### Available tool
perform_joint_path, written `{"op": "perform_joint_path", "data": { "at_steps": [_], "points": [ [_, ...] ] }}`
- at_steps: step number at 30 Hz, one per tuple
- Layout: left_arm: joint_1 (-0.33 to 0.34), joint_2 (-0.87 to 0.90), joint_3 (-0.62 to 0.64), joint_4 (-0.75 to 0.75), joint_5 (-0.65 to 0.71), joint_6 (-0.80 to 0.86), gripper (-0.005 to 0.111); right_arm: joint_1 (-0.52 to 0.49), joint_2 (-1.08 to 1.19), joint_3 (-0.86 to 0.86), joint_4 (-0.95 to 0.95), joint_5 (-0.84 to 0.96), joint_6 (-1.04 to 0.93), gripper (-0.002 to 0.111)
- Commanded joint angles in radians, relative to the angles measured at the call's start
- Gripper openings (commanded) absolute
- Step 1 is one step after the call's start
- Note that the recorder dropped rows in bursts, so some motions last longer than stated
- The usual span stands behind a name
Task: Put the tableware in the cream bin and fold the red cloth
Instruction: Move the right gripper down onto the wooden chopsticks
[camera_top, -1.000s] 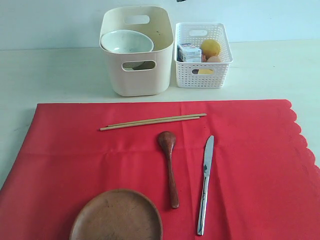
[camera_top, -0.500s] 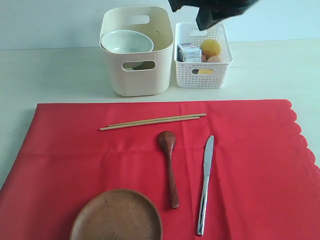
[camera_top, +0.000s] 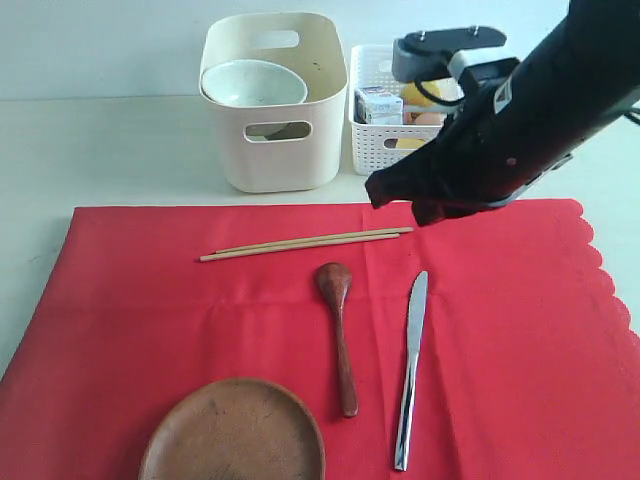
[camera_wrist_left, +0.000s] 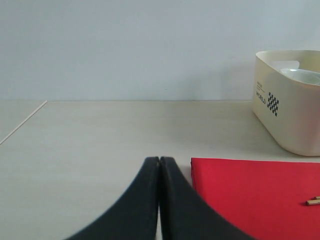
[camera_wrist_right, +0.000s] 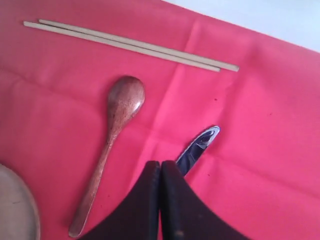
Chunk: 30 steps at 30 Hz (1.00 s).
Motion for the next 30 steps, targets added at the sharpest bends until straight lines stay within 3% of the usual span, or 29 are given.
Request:
{"op": "perform_joint_path", "data": {
  "at_steps": [1,5,12,19,22,30],
  "points": [
    [-0.007,-0.005,0.0,-0.01,0.0,0.001,0.003,-0.004,0.097,-0.008,0.005,-0.045,-0.036,0.0],
    [-0.007,-0.005,0.0,-0.01,0.0,0.001,0.003,-0.004,0.24,-0.093,-0.018,0.002,-0.157,0.0],
    [-0.007,-0.005,0.0,-0.01,0.0,0.001,0.003,-0.006,0.465,-0.383,-0.151,0.198,-0.316,0.0],
    [-0.007,-0.005,0.0,-0.01,0.0,0.001,0.003,-0.004,0.51,-0.503,0.12,0.166,-0.728,0.0],
    [-0.007,-0.005,0.0,-0.01,0.0,0.001,0.003,-0.004,0.514,-0.502,0.223,0.107,-0.816,0.001],
    [-0.007,-0.005,0.0,-0.01,0.0,0.001,0.003,-0.004,0.567,-0.502,0.243,0.042,-0.872,0.035]
  ]
}}
